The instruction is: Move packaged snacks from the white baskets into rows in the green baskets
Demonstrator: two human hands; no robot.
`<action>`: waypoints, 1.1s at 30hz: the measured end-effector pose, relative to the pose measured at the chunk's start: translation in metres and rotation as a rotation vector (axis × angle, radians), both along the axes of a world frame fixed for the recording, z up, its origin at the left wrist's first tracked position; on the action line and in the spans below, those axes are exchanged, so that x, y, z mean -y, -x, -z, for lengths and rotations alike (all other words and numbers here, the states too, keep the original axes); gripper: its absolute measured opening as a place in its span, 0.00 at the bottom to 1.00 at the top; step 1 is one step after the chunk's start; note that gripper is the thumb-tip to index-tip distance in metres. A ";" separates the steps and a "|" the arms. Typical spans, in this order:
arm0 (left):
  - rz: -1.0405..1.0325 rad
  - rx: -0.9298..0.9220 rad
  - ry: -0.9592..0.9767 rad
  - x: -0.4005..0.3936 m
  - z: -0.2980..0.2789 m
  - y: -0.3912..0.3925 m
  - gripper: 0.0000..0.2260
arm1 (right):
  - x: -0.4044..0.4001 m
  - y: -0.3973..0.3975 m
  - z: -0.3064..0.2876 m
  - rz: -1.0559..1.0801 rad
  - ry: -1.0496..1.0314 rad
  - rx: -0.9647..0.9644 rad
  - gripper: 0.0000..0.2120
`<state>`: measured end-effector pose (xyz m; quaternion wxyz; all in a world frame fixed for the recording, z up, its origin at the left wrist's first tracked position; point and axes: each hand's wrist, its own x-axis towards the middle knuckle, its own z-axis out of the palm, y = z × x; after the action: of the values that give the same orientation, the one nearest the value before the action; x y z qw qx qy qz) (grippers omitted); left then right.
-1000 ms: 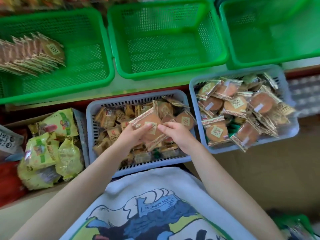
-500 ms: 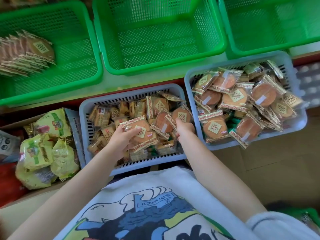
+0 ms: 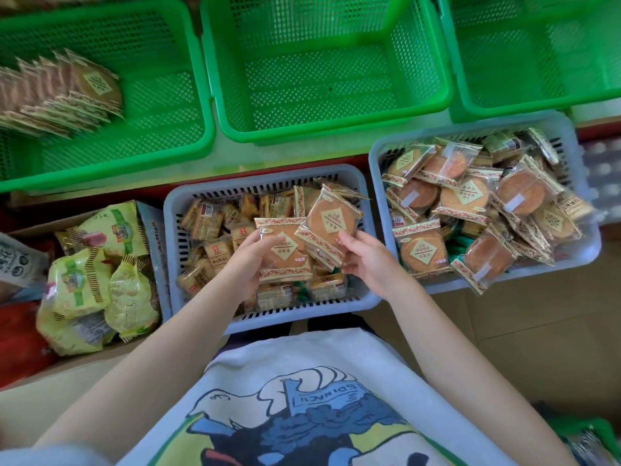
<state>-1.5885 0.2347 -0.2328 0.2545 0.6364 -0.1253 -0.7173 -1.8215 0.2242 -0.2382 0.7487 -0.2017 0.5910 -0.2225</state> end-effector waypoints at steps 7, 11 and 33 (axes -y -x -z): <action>-0.008 -0.006 0.052 -0.002 -0.003 0.007 0.22 | 0.008 -0.018 -0.015 -0.503 0.213 -0.412 0.19; -0.085 0.052 0.006 -0.009 -0.002 -0.010 0.34 | 0.023 -0.004 0.006 -0.203 0.052 -0.575 0.17; -0.160 0.134 0.080 -0.020 -0.014 -0.050 0.17 | 0.042 -0.060 -0.022 0.036 0.101 -0.298 0.19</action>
<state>-1.5380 0.2552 -0.2184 0.3270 0.6804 -0.1192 -0.6449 -1.7619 0.1818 -0.2161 0.6375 -0.2593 0.6870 -0.2332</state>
